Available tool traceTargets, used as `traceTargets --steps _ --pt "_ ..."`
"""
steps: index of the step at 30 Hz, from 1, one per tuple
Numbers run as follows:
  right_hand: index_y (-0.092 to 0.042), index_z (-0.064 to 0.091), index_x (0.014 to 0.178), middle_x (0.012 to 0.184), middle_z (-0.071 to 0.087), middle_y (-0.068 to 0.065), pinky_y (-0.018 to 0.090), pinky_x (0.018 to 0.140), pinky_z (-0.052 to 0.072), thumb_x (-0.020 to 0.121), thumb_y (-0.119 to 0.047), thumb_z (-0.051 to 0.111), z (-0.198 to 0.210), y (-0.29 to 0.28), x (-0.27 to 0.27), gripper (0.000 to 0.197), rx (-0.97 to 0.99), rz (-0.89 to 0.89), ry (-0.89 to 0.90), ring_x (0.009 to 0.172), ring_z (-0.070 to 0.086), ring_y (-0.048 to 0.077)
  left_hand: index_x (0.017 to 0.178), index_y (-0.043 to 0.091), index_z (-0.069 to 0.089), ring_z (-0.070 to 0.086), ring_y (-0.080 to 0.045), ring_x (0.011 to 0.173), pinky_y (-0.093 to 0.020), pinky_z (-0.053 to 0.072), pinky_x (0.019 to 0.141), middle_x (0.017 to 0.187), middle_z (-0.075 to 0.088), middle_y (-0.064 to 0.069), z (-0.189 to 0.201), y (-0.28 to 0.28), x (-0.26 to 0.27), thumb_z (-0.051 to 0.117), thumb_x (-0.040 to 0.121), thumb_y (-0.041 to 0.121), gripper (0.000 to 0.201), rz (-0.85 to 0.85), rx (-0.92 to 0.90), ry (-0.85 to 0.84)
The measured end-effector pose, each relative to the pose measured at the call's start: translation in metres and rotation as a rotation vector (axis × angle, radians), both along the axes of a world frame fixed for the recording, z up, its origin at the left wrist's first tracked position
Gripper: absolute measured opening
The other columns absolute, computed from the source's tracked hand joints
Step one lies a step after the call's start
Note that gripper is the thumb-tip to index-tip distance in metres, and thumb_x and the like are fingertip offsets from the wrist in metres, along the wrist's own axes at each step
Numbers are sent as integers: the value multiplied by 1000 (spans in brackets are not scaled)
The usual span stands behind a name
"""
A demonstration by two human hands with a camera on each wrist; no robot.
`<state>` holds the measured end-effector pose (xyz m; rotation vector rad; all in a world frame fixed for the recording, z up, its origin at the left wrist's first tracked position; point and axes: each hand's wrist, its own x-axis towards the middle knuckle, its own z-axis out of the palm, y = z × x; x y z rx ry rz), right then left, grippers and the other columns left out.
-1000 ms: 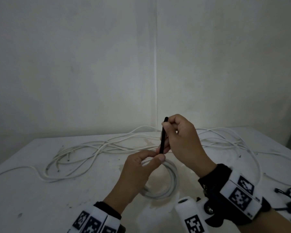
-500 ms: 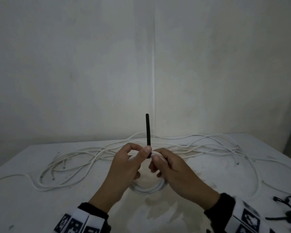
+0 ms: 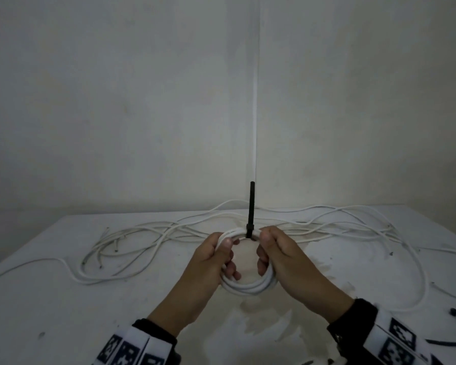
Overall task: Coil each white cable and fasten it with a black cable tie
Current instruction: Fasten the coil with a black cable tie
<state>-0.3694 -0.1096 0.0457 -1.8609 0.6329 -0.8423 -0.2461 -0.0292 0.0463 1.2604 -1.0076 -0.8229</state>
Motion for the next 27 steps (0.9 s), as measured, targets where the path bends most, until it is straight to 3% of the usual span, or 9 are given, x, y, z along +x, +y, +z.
traceTargets --steps 2,5,8,10,13,16,19,23,27 --pt "-23 42 73 62 43 -5 19 55 36 98 -30 31 -2 0 3 28 -27 -28 19 50 47 1 96 9 60 50 -7 53 -28 48 66 65 46 1 -1 3 3 39 98 20 24 -9 13 38" --pt "-26 44 75 60 41 -5 18 53 34 98 -30 34 -2 0 8 25 -101 16 79 52 45 6 94 23 66 61 -6 74 -31 49 79 78 63 4 -4 8 15 44 95 26 22 69 38 -157" --pt "-30 44 75 60 41 -8 21 57 31 97 -32 37 -5 3 16 23 -200 99 183 54 41 5 88 37 64 58 -7 81 -16 47 72 89 65 7 -6 17 32 49 94 24 21 77 75 -358" --pt "-29 45 73 60 42 -9 21 57 31 97 -30 40 -10 5 24 24 -185 105 197 51 38 1 89 34 64 55 -7 76 -14 45 67 85 64 5 -7 24 40 51 93 23 18 18 152 -436" --pt "-27 48 75 60 43 -9 21 56 33 97 -30 41 -15 14 37 23 -134 114 205 49 38 1 99 16 68 55 -10 77 -23 48 72 87 64 -4 -12 37 52 53 92 23 18 1 205 -475" --pt "-25 53 89 69 51 -7 15 57 39 98 -25 36 -18 24 54 20 -29 144 152 51 47 -2 90 18 69 56 -8 73 -23 48 71 83 65 -1 -20 47 67 53 92 20 16 118 175 -444" --pt "-22 54 101 77 57 -2 13 57 43 99 -15 33 -20 36 72 22 56 175 94 55 53 -3 86 26 68 57 -5 71 -13 46 65 79 66 7 -25 58 80 58 89 17 14 230 134 -337" --pt "-14 56 99 73 54 1 11 54 42 99 -9 33 -28 54 94 23 159 158 13 51 51 -2 96 20 68 63 -10 81 -18 51 70 89 71 -1 -30 77 100 57 89 17 13 294 116 -141" --pt "-15 54 102 77 55 1 15 57 44 100 -14 33 -42 70 119 22 253 192 58 56 54 3 92 22 69 65 -8 76 -21 52 70 83 71 -1 -41 100 123 54 91 11 19 318 147 -145"
